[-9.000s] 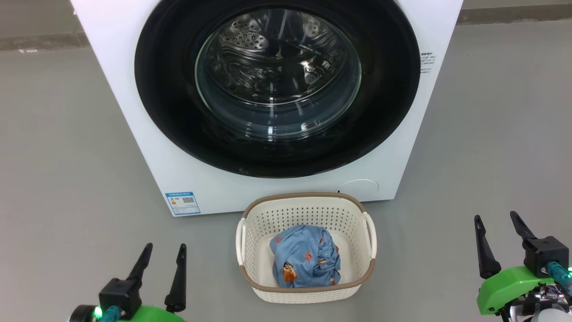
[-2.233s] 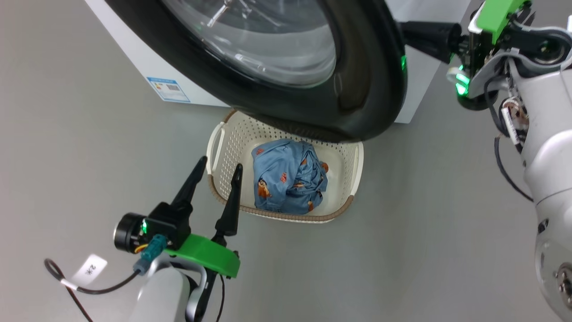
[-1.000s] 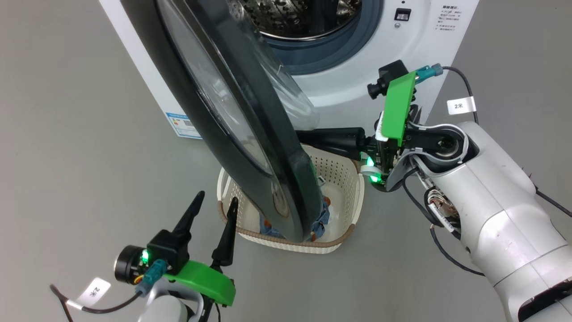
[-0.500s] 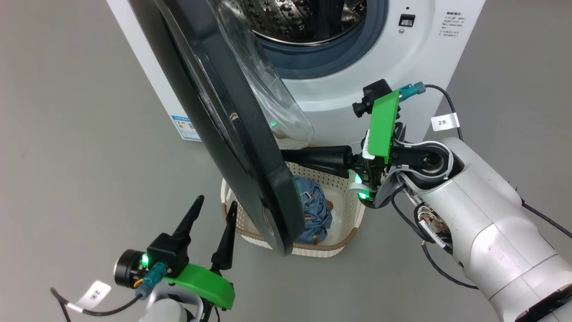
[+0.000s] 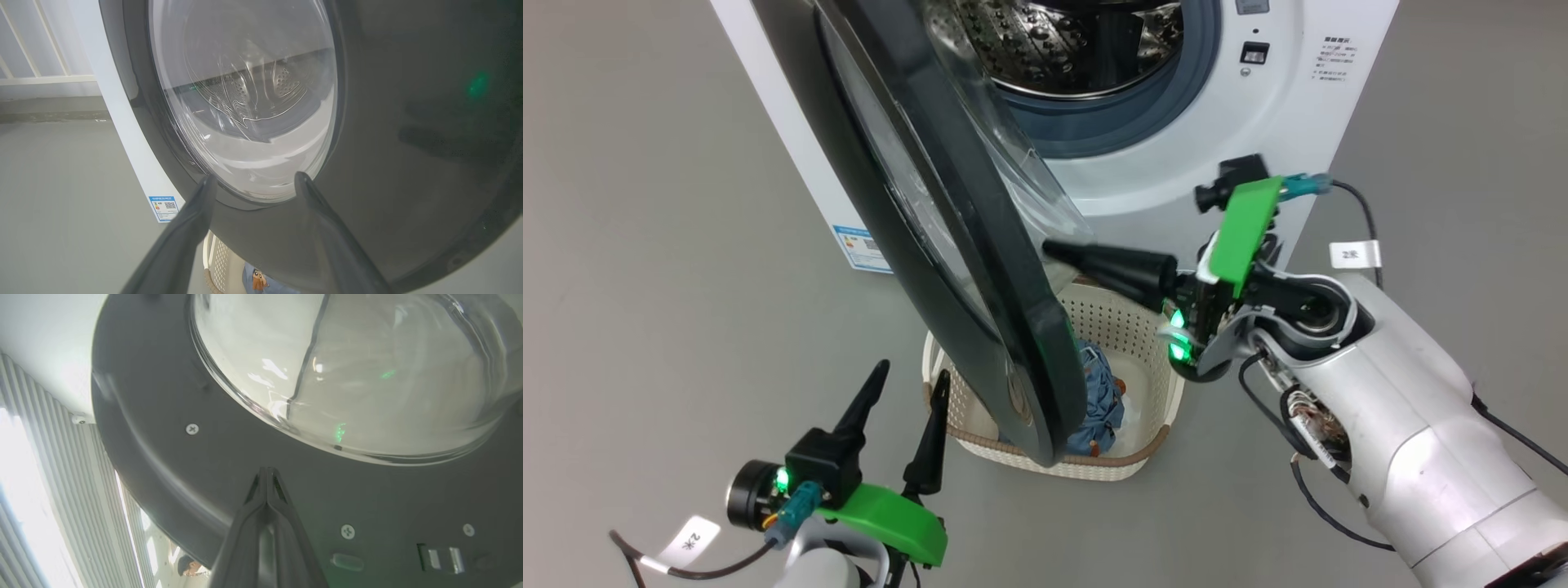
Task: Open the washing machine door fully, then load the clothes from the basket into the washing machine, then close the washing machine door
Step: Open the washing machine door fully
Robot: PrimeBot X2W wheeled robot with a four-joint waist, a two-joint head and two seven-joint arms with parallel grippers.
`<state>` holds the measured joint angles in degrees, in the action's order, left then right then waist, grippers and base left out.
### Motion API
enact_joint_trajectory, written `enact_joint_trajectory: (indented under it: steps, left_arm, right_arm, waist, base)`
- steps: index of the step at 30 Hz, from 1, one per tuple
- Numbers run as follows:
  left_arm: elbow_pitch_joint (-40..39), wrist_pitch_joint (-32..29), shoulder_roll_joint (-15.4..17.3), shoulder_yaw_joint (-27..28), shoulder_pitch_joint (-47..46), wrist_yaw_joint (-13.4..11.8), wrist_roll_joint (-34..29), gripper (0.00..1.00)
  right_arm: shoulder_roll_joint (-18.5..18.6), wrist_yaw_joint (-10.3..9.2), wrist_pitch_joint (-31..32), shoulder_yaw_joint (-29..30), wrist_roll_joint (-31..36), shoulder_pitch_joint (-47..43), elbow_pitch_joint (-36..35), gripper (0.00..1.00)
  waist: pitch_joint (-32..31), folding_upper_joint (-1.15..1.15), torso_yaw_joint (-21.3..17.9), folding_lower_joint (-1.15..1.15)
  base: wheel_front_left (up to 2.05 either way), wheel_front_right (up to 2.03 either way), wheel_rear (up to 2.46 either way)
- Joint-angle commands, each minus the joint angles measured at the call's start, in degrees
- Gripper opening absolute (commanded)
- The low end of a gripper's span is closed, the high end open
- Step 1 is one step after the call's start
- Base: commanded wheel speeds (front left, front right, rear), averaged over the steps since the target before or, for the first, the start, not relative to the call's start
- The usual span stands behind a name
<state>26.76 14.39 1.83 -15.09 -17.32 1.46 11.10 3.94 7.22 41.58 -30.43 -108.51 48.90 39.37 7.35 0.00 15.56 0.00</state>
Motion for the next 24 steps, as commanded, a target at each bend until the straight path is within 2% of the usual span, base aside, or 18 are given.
enact_joint_trajectory:
  steps: [1,5,10,11,12,13,14,19,20,24]
  left_arm:
    - [-0.7,0.6,1.0,2.1,0.0,-0.2,0.1,1.00]
    - [-0.9,0.6,1.0,2.9,0.1,-0.4,0.2,1.00]
    - [-0.8,0.6,1.1,4.1,0.5,-0.5,-0.2,1.00]
    - [-0.8,0.6,1.1,4.3,0.6,-0.5,-0.3,1.00]
    - [-0.8,0.6,1.2,4.6,0.7,-0.5,-0.4,1.00]
    - [-0.8,0.6,1.2,4.7,0.8,-0.5,-0.5,1.00]
    - [-0.7,0.6,1.3,4.9,0.9,-0.4,-0.6,1.00]
    - [-0.5,0.6,1.6,5.8,1.0,-0.5,-0.9,1.00]
    - [-0.5,0.6,1.6,5.8,1.0,-0.5,-0.9,1.00]
    - [-0.4,0.6,1.8,6.7,1.5,-0.6,-1.0,1.00]
  right_arm:
    - [-1.0,0.26,-2.2,1.6,-1.0,-0.7,-2.1,0.00]
    - [0.3,0.26,-10.3,5.4,1.3,-2.0,-5.5,0.00]
    - [3.3,0.26,-21.5,8.9,7.8,-5.6,-11.6,0.00]
    - [4.0,0.26,-23.7,9.4,9.4,-6.6,-12.9,0.13]
    - [4.5,0.26,-25.5,9.8,10.6,-7.7,-14.3,0.47]
    - [5.2,0.26,-27.4,10.3,12.0,-8.8,-15.7,0.97]
    - [5.9,0.26,-29.3,10.6,13.7,-9.9,-17.1,1.00]
    - [10.1,0.26,-41.0,10.8,24.9,-15.4,-21.4,1.00]
    - [10.1,0.26,-41.0,10.8,24.9,-15.4,-21.4,1.00]
    - [12.6,0.26,-50.5,10.2,34.6,-20.1,-21.0,1.00]
  waist:
    - [-0.2,0.00,-0.2,0.00]
    - [-0.4,0.00,-0.8,0.00]
    - [-1.2,0.00,-1.9,0.00]
    - [-1.3,0.00,-2.2,0.00]
    - [-1.5,0.00,-2.5,0.00]
    - [-1.6,0.00,-2.7,0.00]
    - [-1.7,0.00,-3.0,0.00]
    - [-2.5,0.00,-4.2,0.00]
    - [-2.5,0.00,-4.2,0.00]
    - [-3.8,0.00,-5.4,0.00]
  base:
    - [0.00,0.00,0.00]
    - [0.00,0.00,0.00]
    - [0.00,0.00,0.00]
    - [0.00,0.00,0.00]
    - [0.00,0.00,0.00]
    - [0.00,0.00,0.00]
    - [0.00,0.00,0.00]
    - [0.00,0.00,0.00]
    - [0.00,0.00,0.00]
    - [0.00,0.00,0.00]
